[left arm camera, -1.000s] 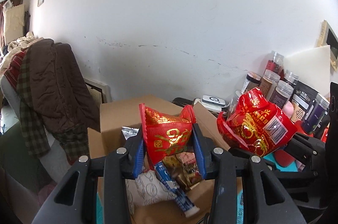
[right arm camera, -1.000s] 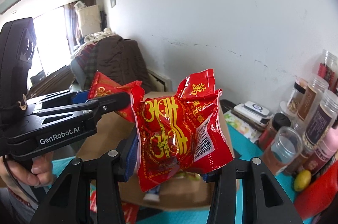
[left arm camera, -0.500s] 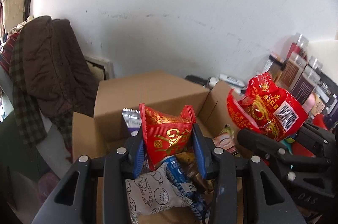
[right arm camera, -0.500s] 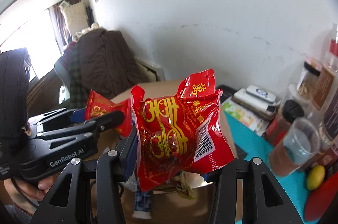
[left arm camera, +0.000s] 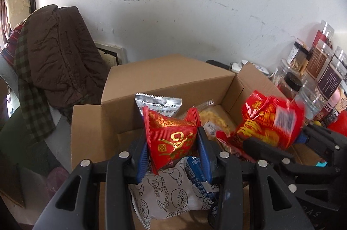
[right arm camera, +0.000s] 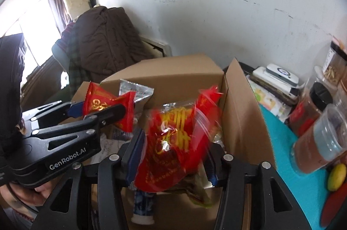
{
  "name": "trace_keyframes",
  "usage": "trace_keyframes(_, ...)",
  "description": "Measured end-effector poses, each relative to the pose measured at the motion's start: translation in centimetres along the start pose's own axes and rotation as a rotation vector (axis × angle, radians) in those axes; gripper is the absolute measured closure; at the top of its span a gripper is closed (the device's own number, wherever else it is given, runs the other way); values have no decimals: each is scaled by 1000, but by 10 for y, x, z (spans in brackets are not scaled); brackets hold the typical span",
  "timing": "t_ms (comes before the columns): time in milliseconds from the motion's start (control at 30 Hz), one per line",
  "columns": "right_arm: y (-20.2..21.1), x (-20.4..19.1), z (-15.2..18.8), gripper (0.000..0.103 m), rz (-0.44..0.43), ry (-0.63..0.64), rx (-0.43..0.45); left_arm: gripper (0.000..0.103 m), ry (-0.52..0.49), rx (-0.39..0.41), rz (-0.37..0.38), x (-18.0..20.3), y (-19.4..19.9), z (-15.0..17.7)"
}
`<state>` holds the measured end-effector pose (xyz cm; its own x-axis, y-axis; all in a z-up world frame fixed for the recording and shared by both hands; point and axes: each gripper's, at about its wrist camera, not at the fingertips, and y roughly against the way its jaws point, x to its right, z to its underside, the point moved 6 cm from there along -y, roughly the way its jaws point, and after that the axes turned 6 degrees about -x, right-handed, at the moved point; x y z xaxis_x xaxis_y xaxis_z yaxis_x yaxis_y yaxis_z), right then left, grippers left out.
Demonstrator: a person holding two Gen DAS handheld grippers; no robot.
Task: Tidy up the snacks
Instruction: 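Lower both red packets into the box and open both tools, then raise both tools out of the box and move back over the table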
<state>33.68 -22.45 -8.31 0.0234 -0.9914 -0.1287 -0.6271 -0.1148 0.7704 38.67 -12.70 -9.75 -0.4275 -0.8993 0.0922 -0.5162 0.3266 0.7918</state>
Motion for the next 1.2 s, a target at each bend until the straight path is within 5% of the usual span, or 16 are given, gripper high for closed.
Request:
trace_keyframes(300, 5, -3, 2, 45, 55, 29, -2, 62, -22, -88, -96, 0, -9, 6)
trace_keyframes(433, 9, -4, 3, 44, 83, 38, -7, 50, -27, -82, -129, 0, -2, 5)
trace_keyframes(567, 19, -7, 3, 45, 79, 36, 3, 38, -29, -42, -153, 0, 15, 1)
trace_keyframes(1200, 125, -47, -18, 39, 112, 94, 167, 38, -49, 167, -144, 11, 139, -13)
